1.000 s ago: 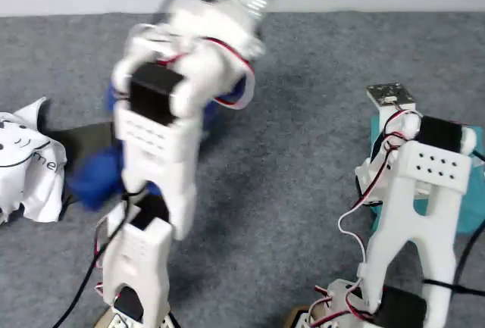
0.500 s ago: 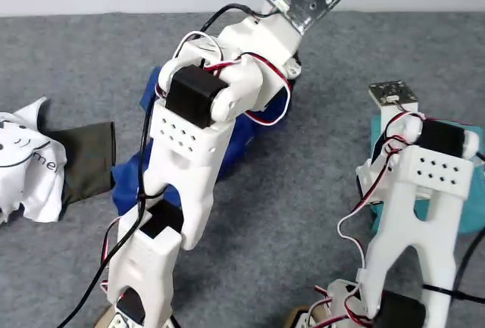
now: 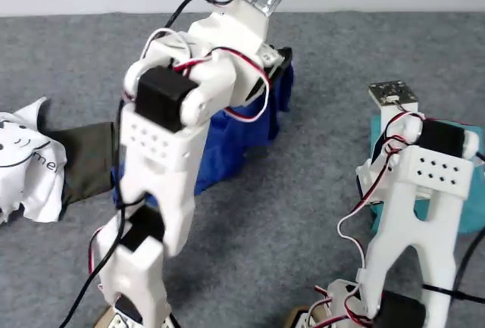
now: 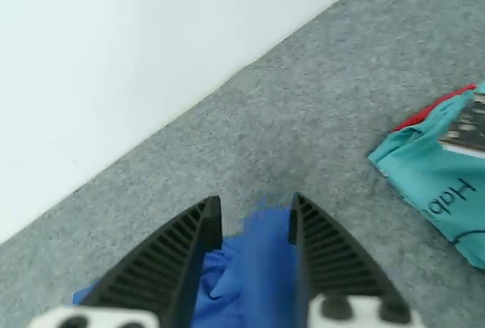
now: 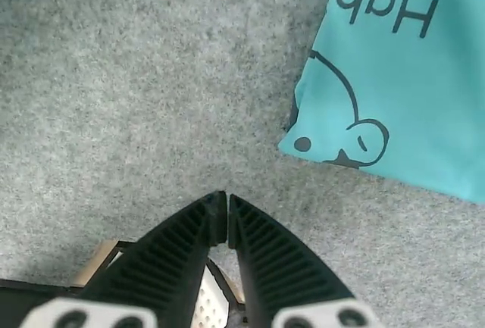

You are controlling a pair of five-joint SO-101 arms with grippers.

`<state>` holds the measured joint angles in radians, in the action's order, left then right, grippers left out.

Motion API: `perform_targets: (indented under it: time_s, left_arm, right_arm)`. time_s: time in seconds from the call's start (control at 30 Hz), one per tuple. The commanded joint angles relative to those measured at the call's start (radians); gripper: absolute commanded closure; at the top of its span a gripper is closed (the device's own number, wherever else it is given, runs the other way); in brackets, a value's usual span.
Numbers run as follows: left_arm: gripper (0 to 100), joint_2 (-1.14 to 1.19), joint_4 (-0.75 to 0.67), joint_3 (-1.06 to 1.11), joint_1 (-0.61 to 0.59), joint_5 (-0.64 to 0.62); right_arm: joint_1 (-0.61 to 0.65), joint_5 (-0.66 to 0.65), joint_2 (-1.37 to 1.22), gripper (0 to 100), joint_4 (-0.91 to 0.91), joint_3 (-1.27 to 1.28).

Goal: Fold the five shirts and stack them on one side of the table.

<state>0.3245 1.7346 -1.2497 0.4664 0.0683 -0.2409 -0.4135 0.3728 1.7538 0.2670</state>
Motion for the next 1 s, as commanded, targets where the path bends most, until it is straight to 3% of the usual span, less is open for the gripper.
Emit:
perform_targets:
  time_s: [0.0,0.17,0.27,0.5,0.6,0.83,0.97]
  left_arm:
    - [84,-0.176,0.021,0.110,0.012,-0.011]
    - [84,-0.356,0.020,0.280,0.000,-0.011]
    - [85,-0.451,0.020,0.380,-0.068,-0.011]
    - [85,-0.609,0.020,0.759,-0.368,-0.009]
    - [85,-0.683,0.020,0.938,-0.457,0.048]
    - [85,-0.859,0.017,1.282,-0.514,0.135]
    - [85,-0.901,0.002,1.389,-0.552,0.140]
  right_arm:
    - [0.008,0.003,0.027,99.0,-0.010,-0.014]
    - [0.010,0.003,0.027,99.0,-0.021,-0.014]
    - [0.015,0.003,0.025,98.9,-0.050,-0.014]
    - [0.104,0.011,-0.105,88.5,-0.056,-0.014]
    - [0.111,0.011,-0.199,88.3,-0.022,-0.015]
    - [0.114,0.009,-0.403,87.6,0.008,-0.017]
    - [0.119,0.028,-0.483,80.8,-0.024,-0.017]
